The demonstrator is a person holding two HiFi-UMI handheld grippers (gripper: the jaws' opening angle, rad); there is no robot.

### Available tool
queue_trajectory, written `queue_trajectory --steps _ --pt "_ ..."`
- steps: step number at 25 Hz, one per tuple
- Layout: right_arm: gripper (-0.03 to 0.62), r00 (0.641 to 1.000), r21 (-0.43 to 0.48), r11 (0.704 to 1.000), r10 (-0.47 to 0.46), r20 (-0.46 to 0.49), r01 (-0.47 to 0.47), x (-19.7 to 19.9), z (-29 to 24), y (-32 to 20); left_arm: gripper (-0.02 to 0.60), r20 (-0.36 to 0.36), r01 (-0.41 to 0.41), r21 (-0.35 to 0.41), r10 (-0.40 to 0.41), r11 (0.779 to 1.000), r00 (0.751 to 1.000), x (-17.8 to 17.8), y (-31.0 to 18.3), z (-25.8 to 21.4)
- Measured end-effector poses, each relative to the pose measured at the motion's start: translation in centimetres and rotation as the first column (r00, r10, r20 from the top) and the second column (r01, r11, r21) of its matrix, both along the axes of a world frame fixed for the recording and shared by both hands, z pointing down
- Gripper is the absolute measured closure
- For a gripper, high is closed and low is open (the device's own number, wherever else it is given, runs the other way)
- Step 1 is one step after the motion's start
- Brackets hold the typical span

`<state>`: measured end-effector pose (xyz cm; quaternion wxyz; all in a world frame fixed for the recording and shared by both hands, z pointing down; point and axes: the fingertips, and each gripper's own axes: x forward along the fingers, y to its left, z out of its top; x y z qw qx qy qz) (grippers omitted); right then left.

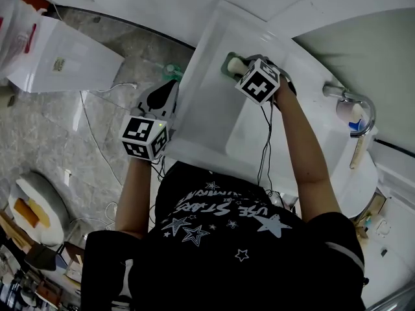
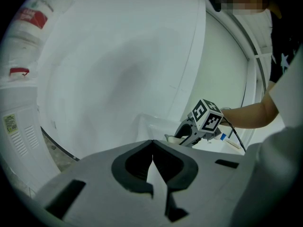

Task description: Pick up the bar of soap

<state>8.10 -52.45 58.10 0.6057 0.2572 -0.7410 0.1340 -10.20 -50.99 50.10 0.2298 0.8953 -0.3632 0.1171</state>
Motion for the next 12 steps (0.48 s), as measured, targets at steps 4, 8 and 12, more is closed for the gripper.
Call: queue_trajectory --steps 4,8,12 --pt "0.398 1.0 0.011 1.0 -0.007 -0.014 0.007 -0.4 -0.12 -0.52 0.571 0.001 -0.002 -0.004 0.002 1.0 1.0 0.07 0.12 0.15" --pt "0.399 1.0 0.014 1.0 -0.011 -0.019 0.011 -0.42 -0.22 -0.52 0.571 0.002 -0.007 -0.004 0.007 1.0 1.0 0.27 0.37 0.08" --pt "0.402 1.0 0.018 1.0 -0.007 -0.011 0.007 -0.27 -0.23 -0.36 0.571 0.002 -0.014 -0.001 0.014 1.0 1.0 0.55 0.63 -0.1"
